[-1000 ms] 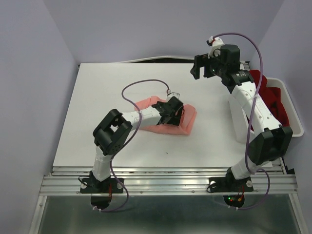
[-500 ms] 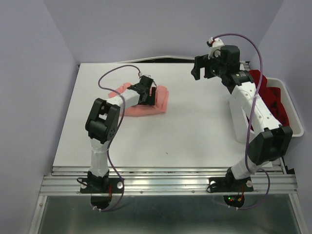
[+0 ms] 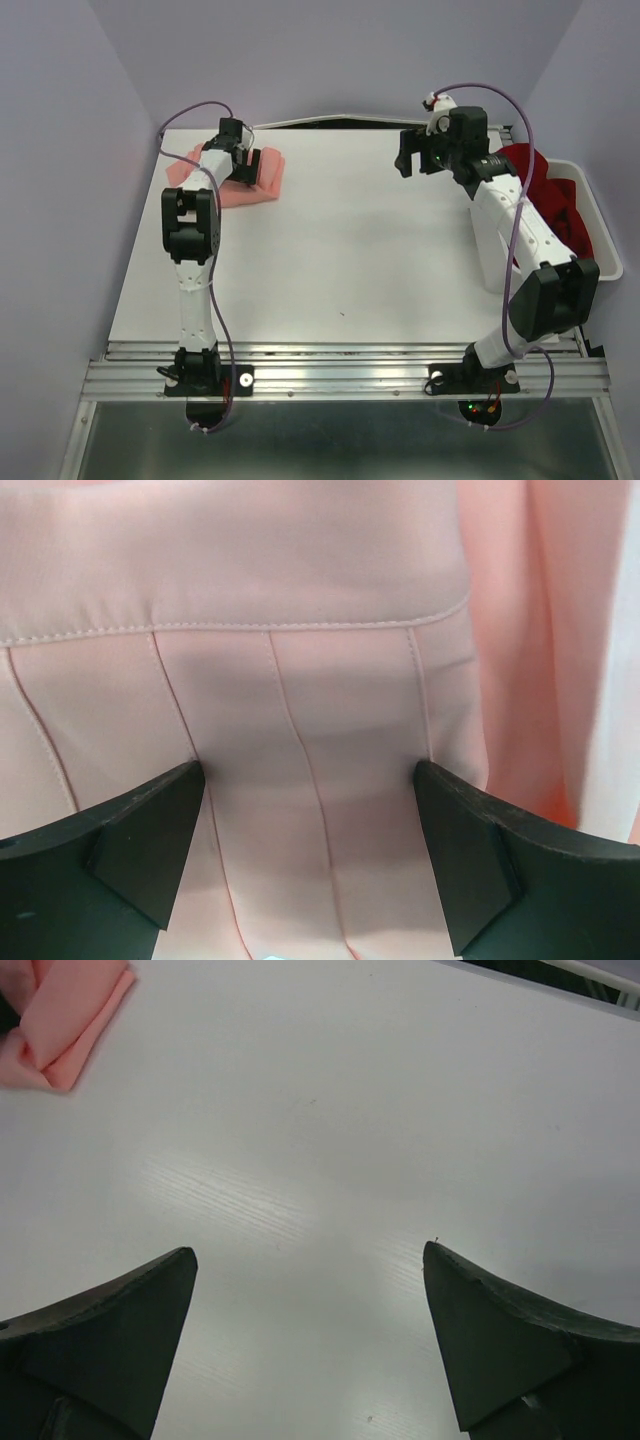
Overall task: Fold and stack the skirts
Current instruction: Neatly place the folded skirt to the corner, then grab the skirt from the pile, then move the skirt to the center of the board
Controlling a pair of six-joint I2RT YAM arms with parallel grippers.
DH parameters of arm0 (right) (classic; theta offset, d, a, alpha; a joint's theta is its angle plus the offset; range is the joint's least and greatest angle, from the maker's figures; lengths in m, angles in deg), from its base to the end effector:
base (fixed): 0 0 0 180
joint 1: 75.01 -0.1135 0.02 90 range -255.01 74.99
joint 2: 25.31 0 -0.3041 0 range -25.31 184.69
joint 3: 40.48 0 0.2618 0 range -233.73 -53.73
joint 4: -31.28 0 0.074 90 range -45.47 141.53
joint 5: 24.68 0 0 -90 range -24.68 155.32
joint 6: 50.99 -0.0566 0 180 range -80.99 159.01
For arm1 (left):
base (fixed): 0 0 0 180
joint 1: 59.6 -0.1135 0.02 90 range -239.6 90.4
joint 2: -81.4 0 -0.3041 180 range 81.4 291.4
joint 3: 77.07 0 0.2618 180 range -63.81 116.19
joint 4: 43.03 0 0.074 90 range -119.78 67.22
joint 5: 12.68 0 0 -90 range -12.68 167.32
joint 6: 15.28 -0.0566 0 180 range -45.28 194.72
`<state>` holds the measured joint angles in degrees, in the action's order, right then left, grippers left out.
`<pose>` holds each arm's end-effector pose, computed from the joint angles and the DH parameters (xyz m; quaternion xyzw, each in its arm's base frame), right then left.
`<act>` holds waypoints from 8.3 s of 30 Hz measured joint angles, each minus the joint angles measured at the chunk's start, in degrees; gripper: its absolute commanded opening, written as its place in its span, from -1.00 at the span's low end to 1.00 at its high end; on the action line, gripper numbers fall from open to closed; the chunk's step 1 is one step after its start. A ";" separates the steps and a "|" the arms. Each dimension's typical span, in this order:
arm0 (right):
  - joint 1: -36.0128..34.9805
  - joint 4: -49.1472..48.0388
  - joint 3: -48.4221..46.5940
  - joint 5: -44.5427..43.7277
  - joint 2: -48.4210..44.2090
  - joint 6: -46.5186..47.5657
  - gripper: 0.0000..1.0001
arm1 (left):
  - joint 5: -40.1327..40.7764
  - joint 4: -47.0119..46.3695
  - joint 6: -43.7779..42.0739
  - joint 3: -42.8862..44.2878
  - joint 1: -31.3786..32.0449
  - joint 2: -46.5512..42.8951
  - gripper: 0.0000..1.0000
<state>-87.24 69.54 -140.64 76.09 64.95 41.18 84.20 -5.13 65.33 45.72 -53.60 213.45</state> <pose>0.3822 0.0937 0.4010 -0.1549 0.8422 0.1250 0.5011 0.5682 -0.0529 0.2017 0.1027 0.9238 0.0666 0.3627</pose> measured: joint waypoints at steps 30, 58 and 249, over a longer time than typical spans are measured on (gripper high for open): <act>0.46 -0.07 1.60 0.15 -2.51 -0.02 1.00 | -2.75 -4.22 -17.55 17.35 -3.23 11.76 0.97; 0.96 -0.04 1.57 0.52 -4.46 -0.68 1.00 | -8.00 -3.76 -13.75 -6.21 -5.07 -35.47 0.97; -17.73 -21.03 -15.23 20.87 5.18 -23.89 -0.99 | -36.89 -15.78 9.40 -44.76 -12.59 -72.89 0.97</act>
<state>-104.96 48.52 -155.88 96.96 70.13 17.29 47.30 -20.91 74.73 0.96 -66.19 140.56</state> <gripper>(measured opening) 0.038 0.985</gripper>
